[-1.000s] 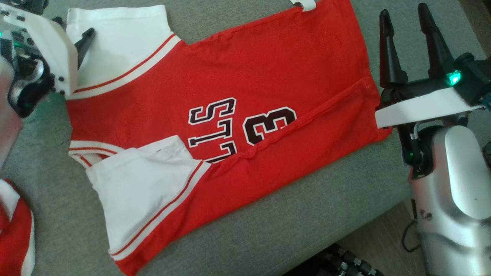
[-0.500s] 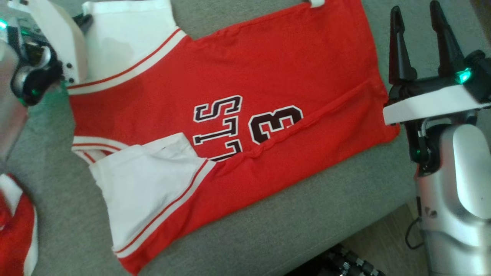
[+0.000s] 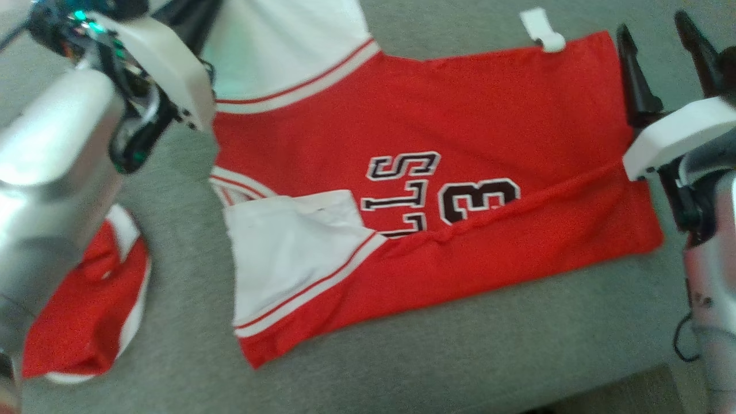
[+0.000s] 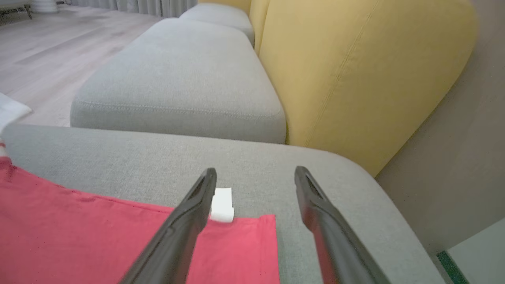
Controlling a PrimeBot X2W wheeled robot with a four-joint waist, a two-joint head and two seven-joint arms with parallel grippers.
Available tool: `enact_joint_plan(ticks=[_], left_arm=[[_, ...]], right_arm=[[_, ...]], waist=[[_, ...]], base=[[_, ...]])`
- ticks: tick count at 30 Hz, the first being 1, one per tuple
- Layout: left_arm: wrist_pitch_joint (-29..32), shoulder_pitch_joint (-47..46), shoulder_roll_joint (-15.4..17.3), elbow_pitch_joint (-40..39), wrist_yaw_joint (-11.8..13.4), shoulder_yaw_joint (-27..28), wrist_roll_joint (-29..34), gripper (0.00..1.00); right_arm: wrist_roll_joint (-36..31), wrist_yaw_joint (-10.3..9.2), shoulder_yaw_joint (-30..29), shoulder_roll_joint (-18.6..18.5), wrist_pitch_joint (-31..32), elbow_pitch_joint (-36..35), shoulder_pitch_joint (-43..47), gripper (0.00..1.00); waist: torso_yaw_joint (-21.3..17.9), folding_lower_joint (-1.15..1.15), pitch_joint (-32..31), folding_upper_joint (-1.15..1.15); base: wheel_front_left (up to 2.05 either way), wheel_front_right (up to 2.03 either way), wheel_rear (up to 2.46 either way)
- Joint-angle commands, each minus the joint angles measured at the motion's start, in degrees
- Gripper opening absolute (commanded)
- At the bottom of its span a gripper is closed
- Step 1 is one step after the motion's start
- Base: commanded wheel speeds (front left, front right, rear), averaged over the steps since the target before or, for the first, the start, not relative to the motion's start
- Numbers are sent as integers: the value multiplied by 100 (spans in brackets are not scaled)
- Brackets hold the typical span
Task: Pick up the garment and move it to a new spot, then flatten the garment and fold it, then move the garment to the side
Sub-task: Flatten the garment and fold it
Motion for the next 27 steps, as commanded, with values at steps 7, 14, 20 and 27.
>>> enact_joint_plan(ticks=[7,14,20,27], left_arm=[[-323,361,182,-1259,371,38,193,0],[-157,684,261,-2307,580,-174,246,0],[-51,730,287,-2747,726,-218,266,0],[42,687,323,-2978,830,-222,284,0]], right_arm=[[459,-4,128,-679,691,827,-397,100],[117,-4,-207,-837,943,2147,-964,100],[-231,-4,-516,-805,969,2951,-1367,100],[-517,-4,-791,-670,784,3720,-1722,100]], waist=[[923,1,-339,0],[1218,1,-190,0],[1300,1,-41,0],[1317,1,139,0]], base=[[0,0,0],[0,0,0],[0,0,0],[0,0,0]])
